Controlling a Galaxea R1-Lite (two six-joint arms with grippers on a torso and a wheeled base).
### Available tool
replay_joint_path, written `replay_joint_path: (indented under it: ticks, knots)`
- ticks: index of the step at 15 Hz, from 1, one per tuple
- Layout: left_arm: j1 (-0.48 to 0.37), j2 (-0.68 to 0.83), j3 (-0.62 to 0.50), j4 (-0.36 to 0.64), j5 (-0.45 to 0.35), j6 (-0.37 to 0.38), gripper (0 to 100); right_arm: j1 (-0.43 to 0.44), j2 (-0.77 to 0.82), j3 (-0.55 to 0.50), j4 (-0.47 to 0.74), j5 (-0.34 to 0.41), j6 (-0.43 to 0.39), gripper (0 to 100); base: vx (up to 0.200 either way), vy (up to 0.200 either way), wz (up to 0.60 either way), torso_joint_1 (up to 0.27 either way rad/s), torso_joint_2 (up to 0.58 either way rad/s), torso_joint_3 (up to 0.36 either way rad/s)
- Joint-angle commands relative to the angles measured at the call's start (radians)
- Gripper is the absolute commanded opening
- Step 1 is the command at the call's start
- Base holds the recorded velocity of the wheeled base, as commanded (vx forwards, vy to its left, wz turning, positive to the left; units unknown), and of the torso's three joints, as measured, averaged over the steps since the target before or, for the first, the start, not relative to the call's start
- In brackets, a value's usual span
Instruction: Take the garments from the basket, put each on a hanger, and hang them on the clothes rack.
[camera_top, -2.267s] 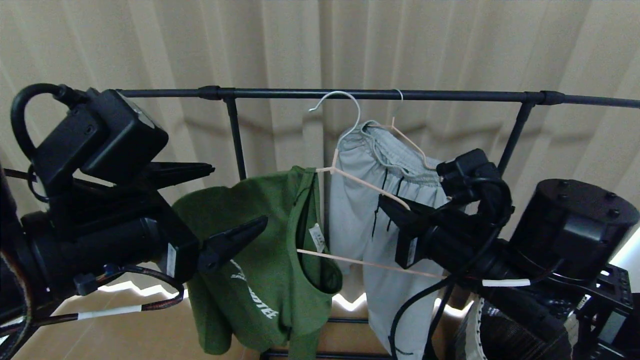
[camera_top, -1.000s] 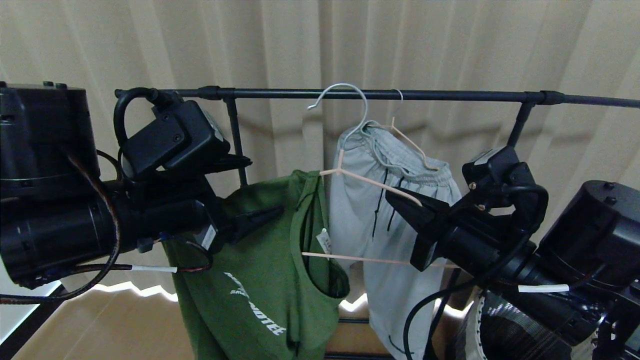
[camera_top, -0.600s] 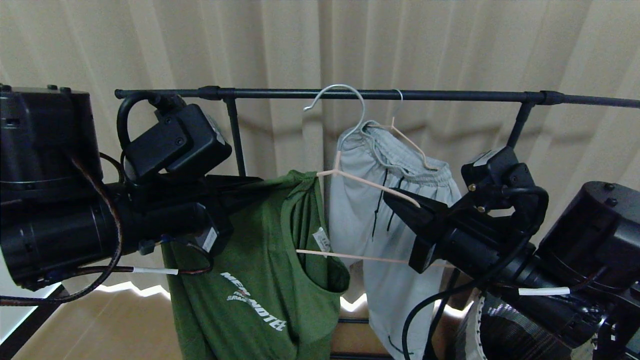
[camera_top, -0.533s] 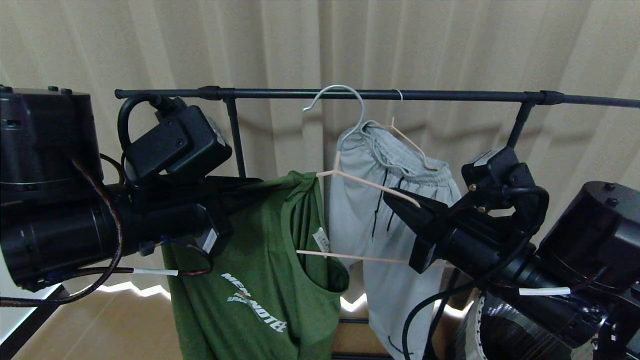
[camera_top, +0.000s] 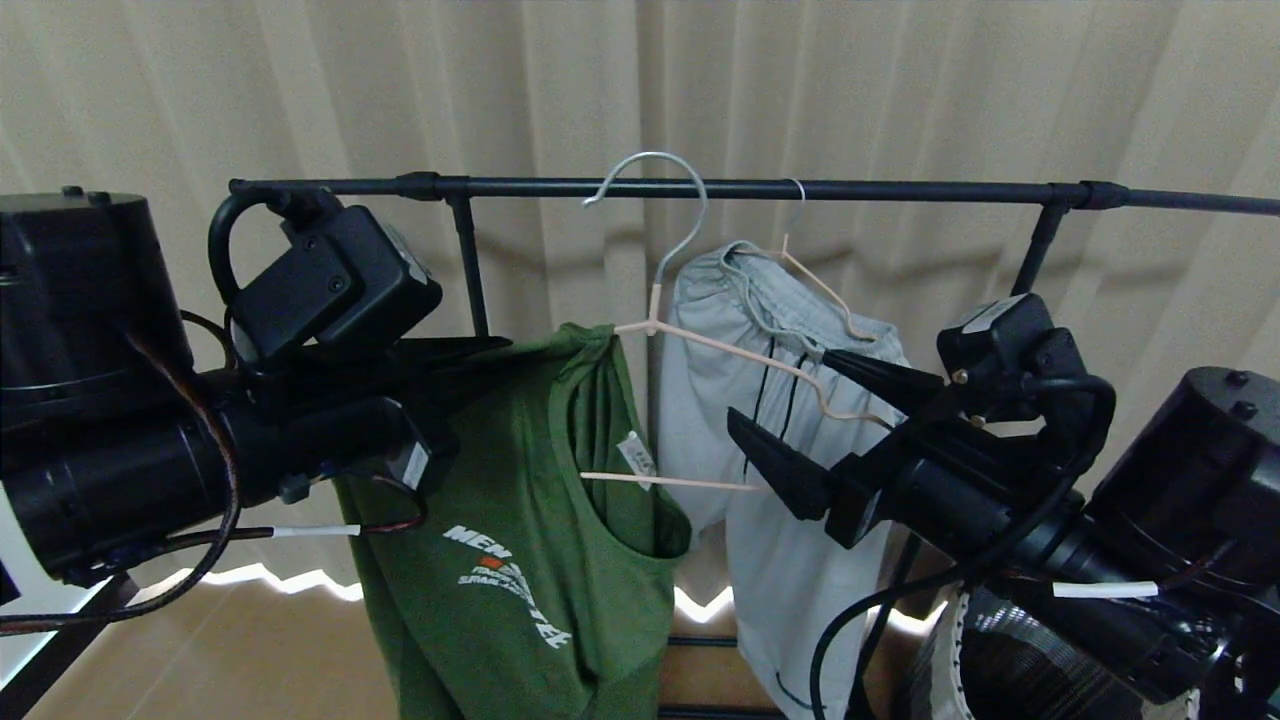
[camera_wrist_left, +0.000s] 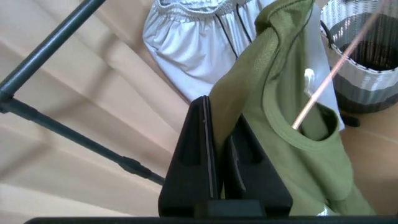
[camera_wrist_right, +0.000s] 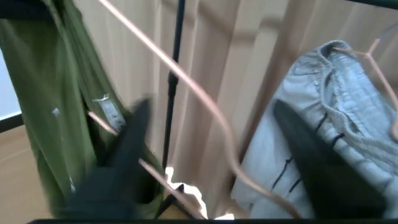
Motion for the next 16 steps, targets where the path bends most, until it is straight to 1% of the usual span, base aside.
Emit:
replay_joint_path:
  ticks: [1,2,3,4,5,7,8,9,10,11,13,14,15,16]
  knots:
    - [0.056,-0.002,0.027,-0.01,0.025,-0.002,0,-0.025,-0.024,0.043,-0.031,-0.003,0.0,100,0.0,0.0,0.0,0.0,0.0,0.0]
    - [0.067,-0.005,0.028,-0.01,0.092,-0.002,0,-0.039,-0.033,0.073,-0.07,-0.003,-0.002,100,0.0,0.0,0.0,0.0,0.0,0.0]
    - [0.067,-0.005,0.028,-0.01,0.134,-0.002,0,-0.044,-0.039,0.092,-0.09,-0.003,-0.003,100,0.0,0.0,0.0,0.0,0.0,0.0]
    - [0.062,-0.005,0.028,-0.014,0.198,-0.005,0,-0.047,-0.05,0.119,-0.12,-0.002,-0.003,100,0.0,0.0,0.0,0.0,0.0,0.0]
    - [0.061,-0.005,0.028,-0.024,0.214,-0.006,0,-0.047,-0.061,0.147,-0.133,0.001,-0.002,100,0.0,0.0,0.0,0.0,0.0,0.0]
    - [0.047,-0.003,0.028,-0.074,0.214,-0.022,0,-0.045,-0.069,0.217,-0.161,0.007,0.0,100,0.0,0.0,0.0,0.0,0.0,0.0]
    - [0.033,-0.003,0.03,-0.116,0.212,-0.052,0,-0.04,-0.064,0.257,-0.184,0.01,0.007,100,0.0,0.0,0.0,0.0,0.0,0.0]
    - [0.022,-0.003,0.03,-0.131,0.212,-0.068,0,-0.04,-0.061,0.271,-0.198,0.012,0.013,100,0.0,0.0,0.0,0.0,0.0,0.0]
    - [-0.005,-0.003,0.028,-0.165,0.211,-0.104,0,-0.04,-0.053,0.3,-0.228,0.012,0.056,100,0.0,0.0,0.0,0.0,0.0,0.0]
    - [-0.024,-0.002,0.025,-0.182,0.209,-0.115,0,-0.04,-0.053,0.309,-0.232,0.01,0.098,100,0.0,0.0,0.0,0.0,0.0,0.0]
    - [-0.068,0.001,0.022,-0.223,0.208,-0.123,0,-0.039,-0.053,0.323,-0.232,0.012,0.227,100,0.0,0.0,0.0,0.0,0.0,0.0]
    - [-0.093,0.001,0.016,-0.228,0.208,-0.124,0,-0.034,-0.046,0.325,-0.235,0.017,0.274,100,0.0,0.0,0.0,0.0,0.0,0.0]
    - [-0.114,0.001,0.009,-0.228,0.208,-0.124,0,-0.033,-0.035,0.317,-0.245,0.027,0.3,100,0.0,0.0,0.0,0.0,0.0,0.0]
    - [-0.119,0.001,0.009,-0.228,0.208,-0.124,0,-0.033,-0.032,0.316,-0.251,0.03,0.302,100,0.0,0.0,0.0,0.0,0.0,0.0]
